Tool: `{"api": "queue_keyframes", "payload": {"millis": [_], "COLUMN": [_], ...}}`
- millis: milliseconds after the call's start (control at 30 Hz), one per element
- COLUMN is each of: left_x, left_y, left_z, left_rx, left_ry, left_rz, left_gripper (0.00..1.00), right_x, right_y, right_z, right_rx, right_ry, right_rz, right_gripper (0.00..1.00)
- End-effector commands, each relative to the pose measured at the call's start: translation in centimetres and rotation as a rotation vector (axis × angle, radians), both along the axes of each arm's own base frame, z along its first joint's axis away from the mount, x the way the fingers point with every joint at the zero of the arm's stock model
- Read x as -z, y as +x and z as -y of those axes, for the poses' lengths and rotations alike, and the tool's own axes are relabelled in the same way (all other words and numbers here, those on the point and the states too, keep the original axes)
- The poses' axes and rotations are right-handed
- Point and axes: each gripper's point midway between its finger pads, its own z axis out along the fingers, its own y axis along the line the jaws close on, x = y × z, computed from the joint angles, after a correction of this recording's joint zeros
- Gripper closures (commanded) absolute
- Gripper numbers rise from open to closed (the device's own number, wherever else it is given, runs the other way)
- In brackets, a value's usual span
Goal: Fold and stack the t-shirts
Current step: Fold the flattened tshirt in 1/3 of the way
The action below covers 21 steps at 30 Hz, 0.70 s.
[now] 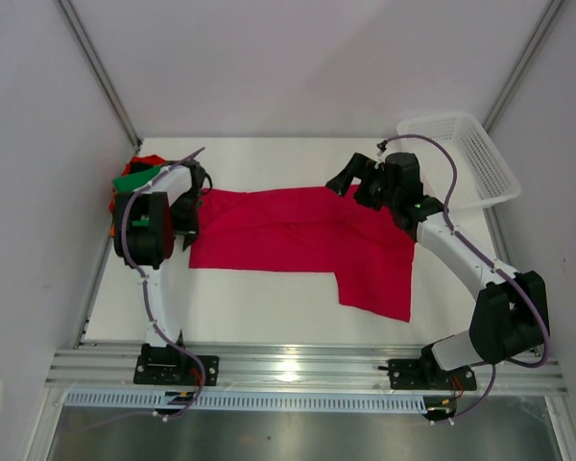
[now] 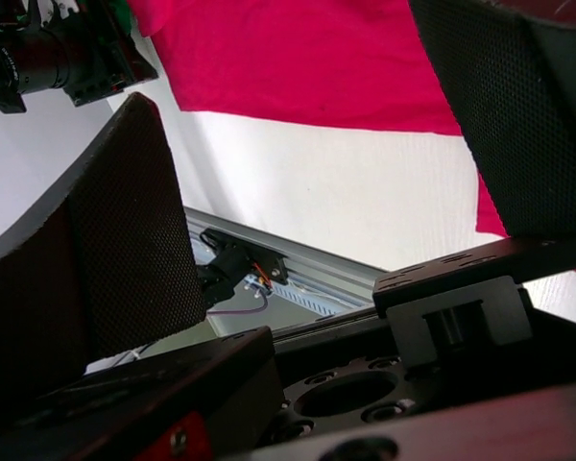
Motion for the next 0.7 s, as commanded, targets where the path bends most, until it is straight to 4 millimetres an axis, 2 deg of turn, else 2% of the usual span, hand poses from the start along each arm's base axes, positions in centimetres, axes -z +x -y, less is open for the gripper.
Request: {"api": "queue_keyframes", "payload": {"millis": [0, 233, 300, 400, 467, 500, 533, 633, 667], "left_x": [-1.9, -3.7, -4.8, -6.1, -6.6, -7.7, -7.9, -9.8, -10.2], "left_y": [0.2, 1.5, 2.4, 3.5, 3.8, 4.1, 4.0, 4.0, 3.9], "left_z": [-1.4, 0.5, 1.7, 4.8, 7.5, 8.4, 9.7, 11.6, 12.3], "left_rx": [-0.061, -0.029, -0.001, 0.043, 0.072, 0.079, 0.084, 0.119, 0.138], "left_ry": [0.022, -0.012, -0.04, -0.158, -0.273, -0.311, -0.373, -0.431, -0.439], "left_rz": [0.078, 0.146, 0.201, 0.288, 0.33, 0.378, 0.386, 0.454, 0.467], "left_gripper": [0.32, 0.34, 0.34, 0.34, 0.34, 0.33, 0.33, 0.33, 0.33], "right_x": [-2.4, -2.6, -2.6, -2.5, -1.8, -0.9, -0.2, 2.8, 4.0], "right_y": [0.7, 0.9, 0.9, 0.7, 0.1, -0.4, -0.9, -2.8, -4.0], "right_z": [0.0, -0.1, -0.1, 0.3, 0.9, 1.1, 1.3, 2.6, 2.1], "right_rx": [-0.009, -0.002, 0.0, 0.026, 0.061, 0.066, 0.071, 0.106, 0.081], "right_ry": [0.007, 0.021, 0.026, 0.018, -0.009, -0.031, -0.056, -0.15, -0.193], "right_rz": [0.065, 0.068, 0.068, 0.076, 0.061, 0.033, 0.017, -0.054, -0.076], "right_gripper": [0.01, 0.01, 0.01, 0.01, 0.01, 0.0, 0.0, 0.01, 0.01]}}
